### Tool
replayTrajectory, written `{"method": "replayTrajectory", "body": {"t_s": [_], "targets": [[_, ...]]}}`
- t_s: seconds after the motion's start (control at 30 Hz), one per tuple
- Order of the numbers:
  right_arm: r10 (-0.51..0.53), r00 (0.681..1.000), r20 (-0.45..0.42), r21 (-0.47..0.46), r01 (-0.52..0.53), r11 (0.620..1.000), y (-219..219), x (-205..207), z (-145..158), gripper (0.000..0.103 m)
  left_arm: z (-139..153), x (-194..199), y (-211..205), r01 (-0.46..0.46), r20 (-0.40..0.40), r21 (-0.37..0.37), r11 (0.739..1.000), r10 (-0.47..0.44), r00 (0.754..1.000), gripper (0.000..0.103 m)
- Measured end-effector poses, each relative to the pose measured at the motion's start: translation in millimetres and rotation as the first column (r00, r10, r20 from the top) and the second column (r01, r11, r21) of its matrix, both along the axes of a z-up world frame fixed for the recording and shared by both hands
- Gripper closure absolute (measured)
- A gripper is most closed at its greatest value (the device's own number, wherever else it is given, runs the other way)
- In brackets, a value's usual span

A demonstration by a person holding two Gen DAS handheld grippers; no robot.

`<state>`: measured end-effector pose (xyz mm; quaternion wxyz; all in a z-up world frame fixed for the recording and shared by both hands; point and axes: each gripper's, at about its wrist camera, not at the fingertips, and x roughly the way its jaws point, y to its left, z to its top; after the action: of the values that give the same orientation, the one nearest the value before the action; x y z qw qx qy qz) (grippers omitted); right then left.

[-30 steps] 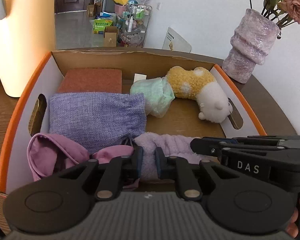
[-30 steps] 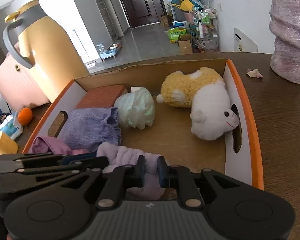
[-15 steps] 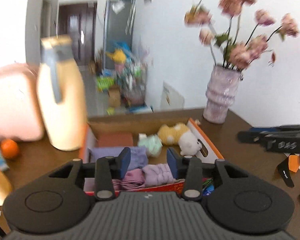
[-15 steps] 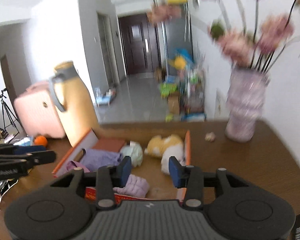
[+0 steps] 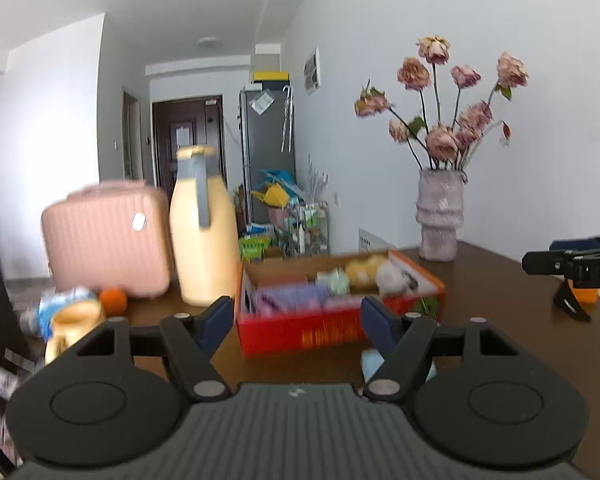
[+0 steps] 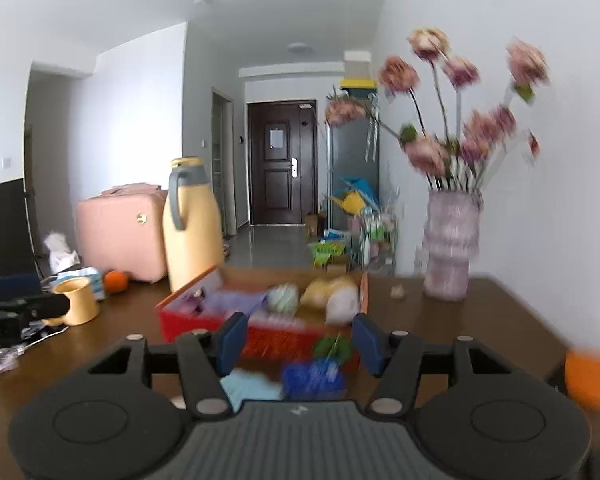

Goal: Organize soft objects
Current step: 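Withdraw both grippers from the box toward the light-blue plush toy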

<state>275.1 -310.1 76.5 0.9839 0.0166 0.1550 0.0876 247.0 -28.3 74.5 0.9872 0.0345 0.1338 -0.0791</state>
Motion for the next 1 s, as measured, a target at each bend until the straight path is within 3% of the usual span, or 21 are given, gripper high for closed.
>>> {"method": "replayTrajectory", "body": {"t_s": [0.13, 0.23, 0.57, 0.73, 0.87, 0.93, 1.0], "targets": [[0.005, 0.998, -0.06, 0.045, -0.002, 0.999, 5.7, -48.8, -36.5, 0.043, -27.8, -42.7, 7.5, 0.004, -0.03, -0.01, 1.0, -0.005, 1.0, 0.028], [0.006, 0.995, -0.1, 0.024, -0.003, 1.0, 8.8, -71.7, -57.5, 0.043, -41.6, -55.1, 10.5, 0.02, -0.07, -0.018, 1.0, -0.021, 0.997, 0.028], [-0.02, 0.989, -0.148, 0.034, 0.025, 0.999, 6.4, -74.0, -73.9, 0.043, -56.5, -45.1, 1.4, 0.058, -0.126, -0.048, 0.997, -0.063, 0.99, 0.028], [-0.011, 0.983, -0.183, 0.062, 0.023, 0.998, 0.7, -50.0, -81.9, 0.043, -65.2, -17.1, -8.3, 0.083, -0.175, -0.072, 0.994, -0.094, 0.98, 0.029], [0.03, 0.974, -0.225, 0.13, -0.001, 0.991, -2.0, -14.6, -87.3, 0.043, -69.7, 27.8, -17.2, 0.143, -0.226, -0.136, 0.98, -0.171, 0.959, 0.032], [0.051, 0.969, -0.244, 0.163, -0.011, 0.987, -0.1, 9.4, -91.5, 0.043, -74.2, 62.5, -23.7, 0.187, -0.249, -0.176, 0.966, -0.227, 0.942, 0.044], [0.053, 0.96, -0.275, 0.195, 0.002, 0.981, 2.9, 34.9, -97.5, 0.046, -82.0, 98.2, -31.1, 0.183, -0.305, -0.198, 0.963, -0.238, 0.922, 0.048]]}}
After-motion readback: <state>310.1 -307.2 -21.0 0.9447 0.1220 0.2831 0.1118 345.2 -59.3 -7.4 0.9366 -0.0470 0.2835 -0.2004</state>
